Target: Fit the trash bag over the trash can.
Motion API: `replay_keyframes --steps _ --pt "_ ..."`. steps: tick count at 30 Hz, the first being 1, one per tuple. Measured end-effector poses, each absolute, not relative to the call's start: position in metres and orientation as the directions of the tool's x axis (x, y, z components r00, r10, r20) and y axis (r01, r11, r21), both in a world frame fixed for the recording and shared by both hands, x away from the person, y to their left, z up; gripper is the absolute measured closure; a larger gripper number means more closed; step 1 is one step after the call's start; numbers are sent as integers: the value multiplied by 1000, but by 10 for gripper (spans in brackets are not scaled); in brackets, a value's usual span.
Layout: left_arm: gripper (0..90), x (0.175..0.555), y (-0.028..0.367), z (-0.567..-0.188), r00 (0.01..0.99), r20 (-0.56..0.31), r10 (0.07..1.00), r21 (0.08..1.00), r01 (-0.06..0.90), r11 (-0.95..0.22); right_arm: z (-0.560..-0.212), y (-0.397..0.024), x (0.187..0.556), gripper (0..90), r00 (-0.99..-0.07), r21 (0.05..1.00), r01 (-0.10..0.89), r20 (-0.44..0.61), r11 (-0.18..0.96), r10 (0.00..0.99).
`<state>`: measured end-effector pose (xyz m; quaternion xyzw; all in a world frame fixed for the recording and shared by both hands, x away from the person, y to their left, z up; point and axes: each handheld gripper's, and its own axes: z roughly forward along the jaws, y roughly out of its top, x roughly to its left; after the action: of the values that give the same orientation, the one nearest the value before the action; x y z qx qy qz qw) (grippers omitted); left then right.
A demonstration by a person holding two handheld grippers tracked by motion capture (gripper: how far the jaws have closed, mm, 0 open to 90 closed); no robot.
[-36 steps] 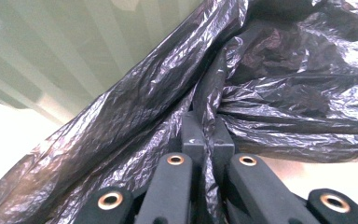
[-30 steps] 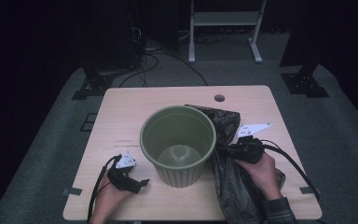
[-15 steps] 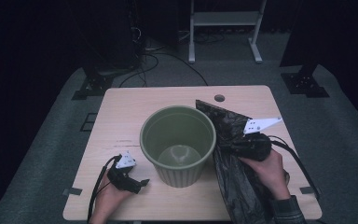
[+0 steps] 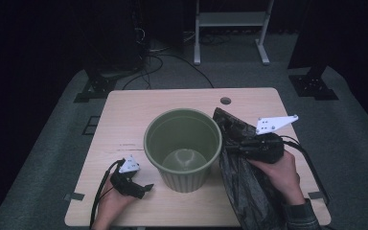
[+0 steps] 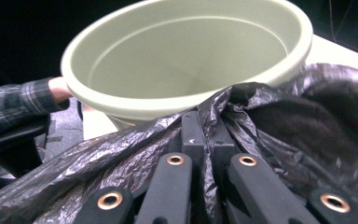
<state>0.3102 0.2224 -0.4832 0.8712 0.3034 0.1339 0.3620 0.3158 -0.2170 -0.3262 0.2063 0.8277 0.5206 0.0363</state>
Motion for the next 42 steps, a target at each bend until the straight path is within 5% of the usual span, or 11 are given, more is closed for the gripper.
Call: replay_keyframes --steps 16,42 --pt "0 310 222 -483 780 14 626 713 431 -553 -286 -195 313 887 -947 896 220 100 387 307" --pt "0 310 222 -483 780 13 626 713 432 -553 -242 -99 320 887 -986 882 122 55 456 156"
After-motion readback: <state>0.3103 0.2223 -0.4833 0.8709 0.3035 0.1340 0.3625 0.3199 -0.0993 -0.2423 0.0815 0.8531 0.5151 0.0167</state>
